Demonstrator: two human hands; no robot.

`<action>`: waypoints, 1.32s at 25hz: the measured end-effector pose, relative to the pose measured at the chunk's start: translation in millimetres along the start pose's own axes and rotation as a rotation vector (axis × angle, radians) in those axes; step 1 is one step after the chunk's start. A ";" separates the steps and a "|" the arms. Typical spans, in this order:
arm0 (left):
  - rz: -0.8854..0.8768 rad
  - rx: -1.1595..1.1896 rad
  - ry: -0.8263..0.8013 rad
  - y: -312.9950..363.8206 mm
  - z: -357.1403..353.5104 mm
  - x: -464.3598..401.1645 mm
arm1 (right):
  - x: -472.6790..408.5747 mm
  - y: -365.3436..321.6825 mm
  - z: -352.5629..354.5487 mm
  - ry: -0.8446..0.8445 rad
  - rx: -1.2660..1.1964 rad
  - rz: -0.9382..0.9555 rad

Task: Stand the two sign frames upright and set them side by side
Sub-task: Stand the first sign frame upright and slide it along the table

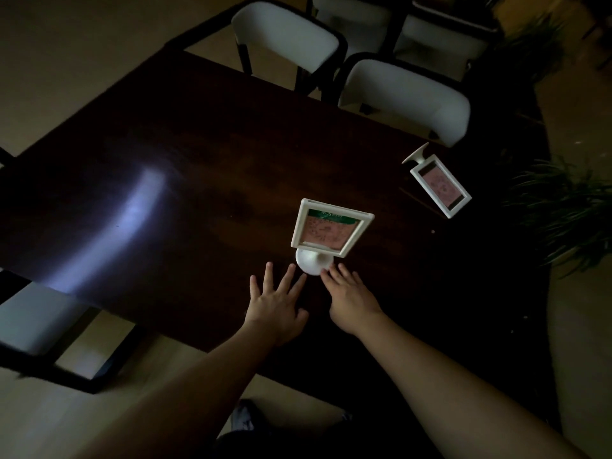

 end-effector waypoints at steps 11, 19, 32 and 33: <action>-0.072 -0.071 0.020 -55.0 27.5 -7.9 | -21.2 -40.7 14.4 -0.043 -0.039 -0.003; -0.010 -0.088 0.018 -80.1 35.6 -17.5 | -56.9 -56.3 19.8 -0.035 -0.081 0.109; 0.138 -0.042 0.027 -121.1 53.3 -20.0 | -106.2 -96.8 39.9 -0.027 -0.044 0.272; 0.140 -0.035 0.032 -126.9 55.0 -20.1 | -109.3 -102.2 41.5 -0.024 -0.041 0.276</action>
Point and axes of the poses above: each hand's wrist, its own x-axis away from the middle knuckle, its own z-axis out of the back of the hand, y = z × x, the point moved 5 cm from there along -x, towards the middle knuckle, and after that the axes turned 12 degrees about -z, right-handed, at the moved point
